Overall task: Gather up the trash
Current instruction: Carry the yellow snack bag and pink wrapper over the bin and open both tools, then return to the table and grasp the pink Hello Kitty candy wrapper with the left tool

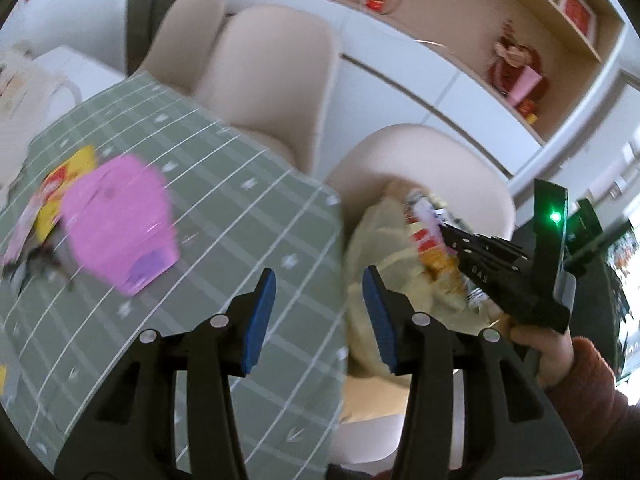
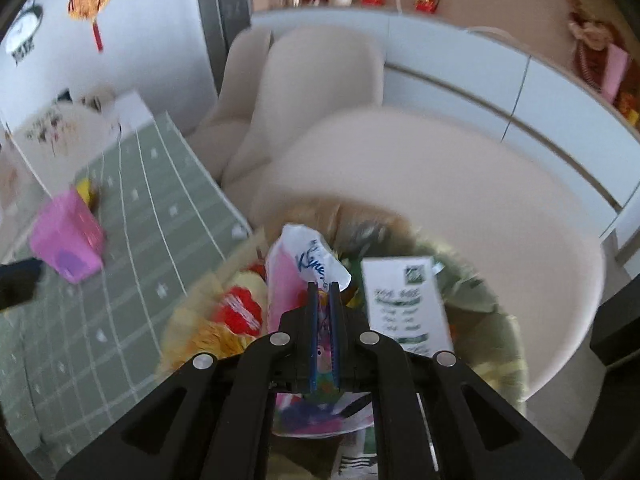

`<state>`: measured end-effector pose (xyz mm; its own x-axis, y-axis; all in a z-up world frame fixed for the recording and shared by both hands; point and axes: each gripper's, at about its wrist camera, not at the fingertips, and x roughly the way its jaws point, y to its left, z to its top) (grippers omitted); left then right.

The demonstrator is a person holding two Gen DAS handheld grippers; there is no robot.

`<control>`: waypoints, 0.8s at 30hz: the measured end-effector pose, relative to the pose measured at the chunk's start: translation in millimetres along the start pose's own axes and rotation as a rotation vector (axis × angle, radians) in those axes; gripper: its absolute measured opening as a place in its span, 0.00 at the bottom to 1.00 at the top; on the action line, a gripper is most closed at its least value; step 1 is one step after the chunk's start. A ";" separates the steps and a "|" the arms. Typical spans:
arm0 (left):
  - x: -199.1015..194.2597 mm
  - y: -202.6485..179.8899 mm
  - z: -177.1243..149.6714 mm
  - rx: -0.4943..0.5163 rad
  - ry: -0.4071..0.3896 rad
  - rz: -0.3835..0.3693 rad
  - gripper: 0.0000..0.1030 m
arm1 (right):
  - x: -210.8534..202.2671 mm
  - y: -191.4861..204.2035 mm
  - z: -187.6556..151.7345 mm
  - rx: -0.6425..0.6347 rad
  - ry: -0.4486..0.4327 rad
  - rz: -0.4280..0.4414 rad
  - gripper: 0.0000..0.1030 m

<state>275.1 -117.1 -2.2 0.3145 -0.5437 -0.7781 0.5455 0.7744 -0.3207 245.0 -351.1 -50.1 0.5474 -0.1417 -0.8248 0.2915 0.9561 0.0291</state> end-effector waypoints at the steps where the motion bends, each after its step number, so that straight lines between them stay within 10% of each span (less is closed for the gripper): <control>1: -1.6 8.2 -4.4 -0.019 0.005 0.015 0.42 | 4.0 -1.2 -0.9 0.005 0.008 0.007 0.07; 19: -19.2 46.9 -38.8 -0.095 0.028 0.071 0.42 | -11.5 -39.1 -31.8 0.132 0.049 -0.020 0.09; 24: -27.0 54.5 -44.4 -0.094 0.020 0.070 0.42 | -41.8 -41.4 -33.3 0.183 -0.038 0.027 0.44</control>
<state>261.9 -45.8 -22.6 0.3337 -0.4812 -0.8106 0.4474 0.8377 -0.3132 183.9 -376.2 -35.6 0.5853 -0.1295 -0.8004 0.4122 0.8976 0.1562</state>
